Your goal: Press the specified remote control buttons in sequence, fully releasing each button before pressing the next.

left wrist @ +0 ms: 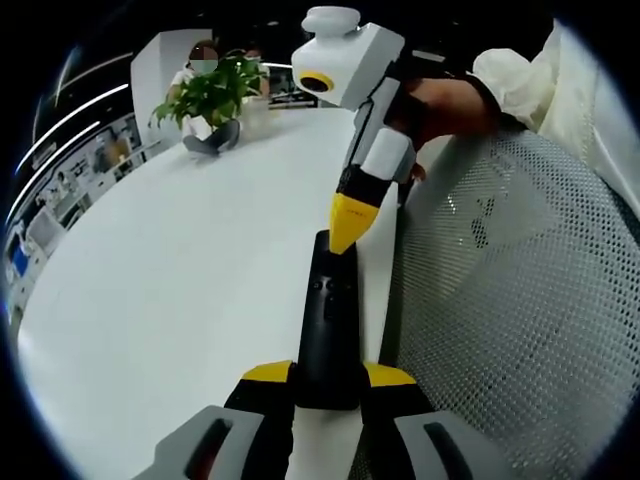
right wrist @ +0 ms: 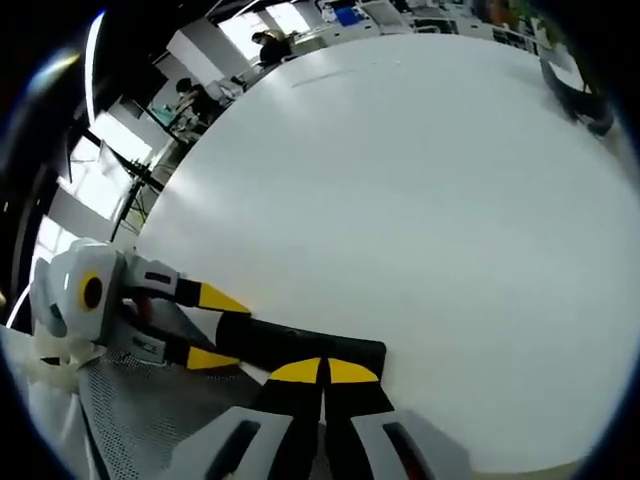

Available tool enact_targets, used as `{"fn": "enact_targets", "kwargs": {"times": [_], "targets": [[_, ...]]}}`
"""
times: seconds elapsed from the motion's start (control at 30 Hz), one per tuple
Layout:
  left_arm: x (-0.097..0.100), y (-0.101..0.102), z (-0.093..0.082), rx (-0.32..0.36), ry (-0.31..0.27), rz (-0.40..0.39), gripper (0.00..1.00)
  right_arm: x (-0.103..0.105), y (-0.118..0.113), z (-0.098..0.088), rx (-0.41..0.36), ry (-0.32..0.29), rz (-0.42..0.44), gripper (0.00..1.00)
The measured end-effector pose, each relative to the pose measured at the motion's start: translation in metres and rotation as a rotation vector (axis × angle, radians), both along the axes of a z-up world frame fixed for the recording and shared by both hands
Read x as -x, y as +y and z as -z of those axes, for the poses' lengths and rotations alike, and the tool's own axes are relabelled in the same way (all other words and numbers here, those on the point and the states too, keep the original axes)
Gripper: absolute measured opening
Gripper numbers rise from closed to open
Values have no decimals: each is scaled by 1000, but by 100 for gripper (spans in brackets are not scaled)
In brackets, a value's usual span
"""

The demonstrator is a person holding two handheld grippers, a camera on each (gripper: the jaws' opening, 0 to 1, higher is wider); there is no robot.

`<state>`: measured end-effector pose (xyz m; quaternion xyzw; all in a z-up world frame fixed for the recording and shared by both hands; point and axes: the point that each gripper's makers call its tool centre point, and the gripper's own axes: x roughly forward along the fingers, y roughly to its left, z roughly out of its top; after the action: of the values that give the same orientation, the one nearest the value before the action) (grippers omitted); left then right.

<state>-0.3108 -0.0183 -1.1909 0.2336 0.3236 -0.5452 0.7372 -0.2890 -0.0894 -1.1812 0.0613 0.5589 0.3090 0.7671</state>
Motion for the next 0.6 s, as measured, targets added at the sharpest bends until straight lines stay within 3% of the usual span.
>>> {"fn": "enact_targets", "kwargs": {"times": [0.6], "targets": [[0, -3, -1, 5, -11, 4, 25, -1, -3, -1, -52, 70, 77, 0]]}}
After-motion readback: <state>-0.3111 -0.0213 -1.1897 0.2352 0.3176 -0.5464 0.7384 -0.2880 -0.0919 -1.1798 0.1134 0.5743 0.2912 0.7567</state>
